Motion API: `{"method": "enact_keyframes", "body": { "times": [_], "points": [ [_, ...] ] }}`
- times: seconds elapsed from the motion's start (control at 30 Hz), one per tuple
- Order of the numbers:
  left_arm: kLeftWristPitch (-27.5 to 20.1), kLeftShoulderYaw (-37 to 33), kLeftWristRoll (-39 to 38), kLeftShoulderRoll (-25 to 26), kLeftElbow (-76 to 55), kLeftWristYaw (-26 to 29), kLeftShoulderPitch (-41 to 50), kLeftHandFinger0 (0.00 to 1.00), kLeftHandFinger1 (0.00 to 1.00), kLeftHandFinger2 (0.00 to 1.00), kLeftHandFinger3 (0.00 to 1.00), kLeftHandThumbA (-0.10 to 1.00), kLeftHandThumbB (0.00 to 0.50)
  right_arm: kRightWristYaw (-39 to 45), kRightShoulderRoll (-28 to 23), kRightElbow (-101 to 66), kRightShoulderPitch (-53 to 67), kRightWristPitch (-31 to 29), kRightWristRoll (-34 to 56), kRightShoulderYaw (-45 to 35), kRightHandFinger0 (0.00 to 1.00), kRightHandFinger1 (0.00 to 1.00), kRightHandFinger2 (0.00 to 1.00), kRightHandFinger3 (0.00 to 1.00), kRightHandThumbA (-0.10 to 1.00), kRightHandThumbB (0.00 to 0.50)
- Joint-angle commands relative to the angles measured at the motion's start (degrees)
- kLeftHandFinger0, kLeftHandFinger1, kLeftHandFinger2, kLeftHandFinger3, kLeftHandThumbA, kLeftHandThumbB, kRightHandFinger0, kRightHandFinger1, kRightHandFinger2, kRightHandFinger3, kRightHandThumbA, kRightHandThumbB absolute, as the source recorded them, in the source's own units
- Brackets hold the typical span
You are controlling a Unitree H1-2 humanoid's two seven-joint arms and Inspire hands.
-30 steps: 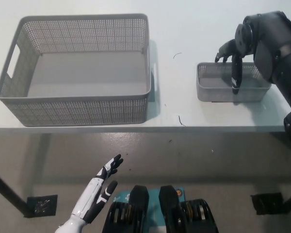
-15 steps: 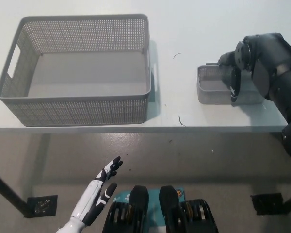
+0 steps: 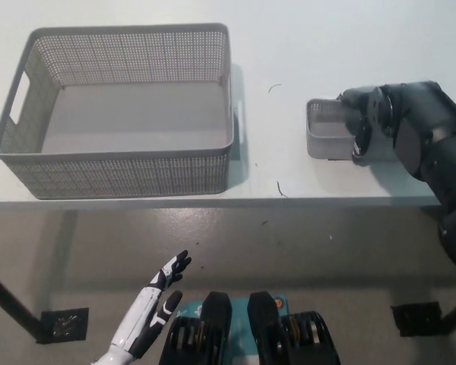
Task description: Use the right hand to pick up a small rectangular container and put it into a bigger container on the left side
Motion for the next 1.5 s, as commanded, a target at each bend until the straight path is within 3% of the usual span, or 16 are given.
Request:
{"method": "enact_keyframes", "body": {
  "times": [0.0, 0.07, 0.13, 0.27, 0.4, 0.47, 0.5, 0.57, 0.6, 0.77, 0.8, 0.9, 1.0, 1.13, 1.3, 1.47],
  "points": [
    [-1.2, 0.6, -0.5, 0.4, -2.2, 0.0, -0.4, 1.0, 1.0, 1.0, 1.0, 1.0, 0.325, -24.4, -1.4, -0.3, 1.0, -6.7, -0.6, -1.7, 0.4, 0.47, 0.52, 0.58, -0.1, 0.209],
    [-1.2, 0.7, -0.6, 0.3, -2.0, 0.1, -0.4, 1.0, 1.0, 1.0, 1.0, 1.0, 0.314, -25.3, -2.1, -0.4, 0.2, -7.4, 0.4, -2.7, 0.2, 0.29, 0.37, 0.54, -0.1, 0.232],
    [-0.9, 0.7, -0.4, 0.3, -2.2, 0.2, -0.3, 1.0, 1.0, 1.0, 1.0, 1.0, 0.31, -25.8, -2.6, -0.7, -1.4, -7.1, 0.5, -3.0, 0.47, 0.54, 0.61, 0.69, -0.1, 0.26],
    [-1.1, 0.9, -0.8, 0.3, -1.8, 0.2, -0.7, 1.0, 1.0, 1.0, 1.0, 1.0, 0.301, -27.4, -4.1, -1.4, -5.0, -9.9, 1.2, -4.2, 0.0, 0.01, 0.14, 0.44, -0.1, 0.168],
    [-0.8, 1.1, -0.9, 0.4, -1.8, 0.2, -1.0, 1.0, 1.0, 1.0, 1.0, 1.0, 0.301, -27.5, -4.7, -2.0, -9.3, -9.3, 1.8, -5.6, 0.06, 0.29, 0.46, 0.31, -0.1, 0.208],
    [-0.7, 1.1, -1.0, 0.4, -1.9, 0.1, -1.0, 1.0, 1.0, 1.0, 1.0, 1.0, 0.302, -29.1, -5.7, -2.5, -11.9, -10.9, 1.6, -6.3, 0.05, 0.29, 0.52, 0.8, -0.1, 0.202],
    [-0.7, 1.1, -1.0, 0.4, -1.9, 0.0, -1.0, 1.0, 1.0, 1.0, 1.0, 1.0, 0.3, -29.3, -6.0, -2.6, -13.2, -11.2, 1.4, -6.5, 0.01, 0.23, 0.44, 0.63, -0.1, 0.168],
    [-0.8, 1.1, -1.4, 0.5, -1.9, -0.2, -1.1, 1.0, 1.0, 1.0, 1.0, 1.0, 0.294, -29.0, -6.2, -3.0, -15.7, -10.5, 1.8, -7.6, 0.01, 0.36, 0.67, 0.39, -0.1, 0.191],
    [-0.7, 1.2, -1.5, 0.6, -1.9, -0.2, -1.4, 1.0, 1.0, 1.0, 1.0, 1.0, 0.293, -28.7, -6.3, -3.0, -17.0, -10.4, 2.0, -8.1, 0.16, 0.47, 0.72, 0.47, -0.1, 0.249],
    [-0.6, 1.2, -1.2, 0.9, -2.0, -0.2, -1.6, 1.0, 1.0, 1.0, 1.0, 1.0, 0.296, -30.5, -7.0, -3.2, -19.1, -14.1, 1.8, -9.2, 0.18, 0.41, 0.45, 0.45, -0.1, 0.236],
    [-0.5, 1.2, -1.2, 1.0, -2.0, -0.3, -1.7, 1.0, 1.0, 1.0, 1.0, 1.0, 0.297, -31.0, -6.8, -3.8, -20.2, -14.5, 1.2, -9.0, 0.01, 0.07, 0.18, 0.17, -0.1, 0.225],
    [-0.2, 1.2, -1.3, 1.1, -2.0, -0.5, -1.7, 1.0, 1.0, 1.0, 1.0, 1.0, 0.297, -31.9, -6.0, -4.9, -21.0, -16.9, 1.3, -9.7, 0.0, 0.13, 0.46, 0.26, -0.1, 0.205],
    [-0.2, 1.0, -1.2, 0.9, -2.1, -0.5, -1.7, 1.0, 1.0, 1.0, 1.0, 1.0, 0.295, -30.0, -3.0, -6.3, -21.9, -14.2, 0.0, -9.1, 0.02, 0.33, 0.8, 0.68, -0.1, 0.209],
    [-0.6, 0.8, -1.1, 0.8, -1.9, -0.6, -1.7, 1.0, 1.0, 1.0, 1.0, 1.0, 0.293, -32.0, 0.5, -5.8, -22.2, -16.7, -0.3, -8.6, 0.0, 0.36, 0.83, 0.83, -0.1, 0.209],
    [-0.3, 0.5, -1.5, 1.0, -1.9, -1.4, -1.9, 1.0, 1.0, 1.0, 1.0, 1.0, 0.289, -31.6, 6.0, -5.0, -23.2, -16.0, -0.4, -8.3, 0.0, 0.38, 0.81, 0.82, -0.1, 0.21],
    [-0.1, 0.7, -1.0, 1.1, -1.8, -1.3, -2.3, 1.0, 1.0, 1.0, 1.0, 1.0, 0.298, -31.7, 12.4, -3.3, -23.1, -15.7, 0.7, -9.2, 0.0, 0.23, 0.6, 0.45, -0.1, 0.235]
  ]
}}
